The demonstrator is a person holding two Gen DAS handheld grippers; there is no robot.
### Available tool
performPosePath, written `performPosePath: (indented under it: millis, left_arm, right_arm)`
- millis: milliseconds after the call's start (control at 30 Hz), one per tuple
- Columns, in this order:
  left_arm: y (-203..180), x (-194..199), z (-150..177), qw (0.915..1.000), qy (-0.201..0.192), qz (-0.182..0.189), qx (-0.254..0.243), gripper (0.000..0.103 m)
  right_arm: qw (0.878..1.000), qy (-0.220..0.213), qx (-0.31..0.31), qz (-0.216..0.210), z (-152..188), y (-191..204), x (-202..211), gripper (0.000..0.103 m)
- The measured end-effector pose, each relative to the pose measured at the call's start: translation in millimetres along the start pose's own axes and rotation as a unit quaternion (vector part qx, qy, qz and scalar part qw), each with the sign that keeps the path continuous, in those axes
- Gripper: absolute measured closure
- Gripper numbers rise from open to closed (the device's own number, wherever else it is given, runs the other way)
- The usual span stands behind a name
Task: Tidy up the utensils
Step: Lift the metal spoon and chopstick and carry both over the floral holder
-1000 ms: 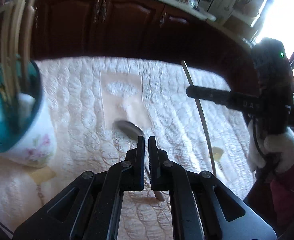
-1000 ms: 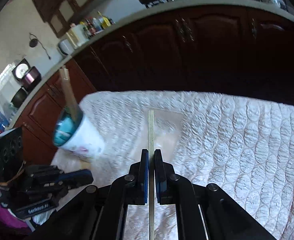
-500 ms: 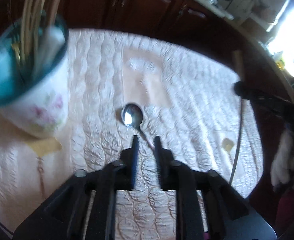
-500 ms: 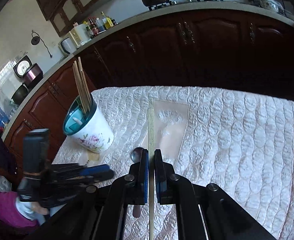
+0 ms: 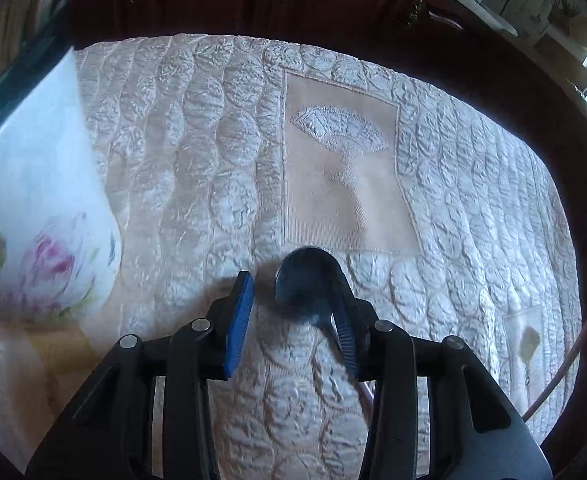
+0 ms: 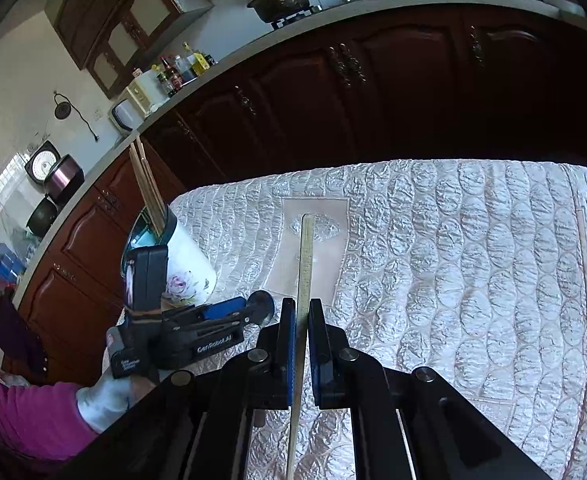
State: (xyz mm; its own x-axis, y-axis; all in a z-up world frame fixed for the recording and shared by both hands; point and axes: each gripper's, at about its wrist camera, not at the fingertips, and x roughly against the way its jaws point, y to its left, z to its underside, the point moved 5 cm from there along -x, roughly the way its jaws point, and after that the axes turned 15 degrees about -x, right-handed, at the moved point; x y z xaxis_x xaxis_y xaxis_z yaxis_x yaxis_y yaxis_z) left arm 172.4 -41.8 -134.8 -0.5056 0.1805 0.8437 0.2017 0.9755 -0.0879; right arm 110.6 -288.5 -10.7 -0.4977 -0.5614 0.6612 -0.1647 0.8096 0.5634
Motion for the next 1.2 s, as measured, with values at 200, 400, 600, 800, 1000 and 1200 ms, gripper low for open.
performPosePath:
  millis: [200,400,600,800,1000,1200]
  left_arm:
    - [-11,-5,-10,0.9994,-0.001,0.01,-0.033,0.095]
    - [-20,22,-9,0.9983,-0.015,0.048,-0.03,0.102]
    - [-29,64,3,0.9959,-0.038,0.066,-0.05,0.102]
    - [-19,120,6,0.9932,-0.078,0.071,-0.05,0.102]
    - [15,188,-11,0.9891,-0.131,0.063,-0.026,0.102]
    - [70,254,-49,0.98,-0.199,-0.001,-0.015,0.102]
  right_arm:
    - [1.0,0.001,0.005,-0.002,-1,2,2,0.098]
    - [1.0,-0.007,0.028,0.002,1,18,12,0.098]
    - [0.999,-0.02,0.041,0.005,5,34,26,0.098]
    - [0.998,-0.036,0.06,0.002,-4,59,35,0.098]
    - [0.994,-0.051,0.097,-0.02,-24,105,40,0.098]
    - [0.986,-0.078,0.136,-0.055,-55,168,43,0.098]
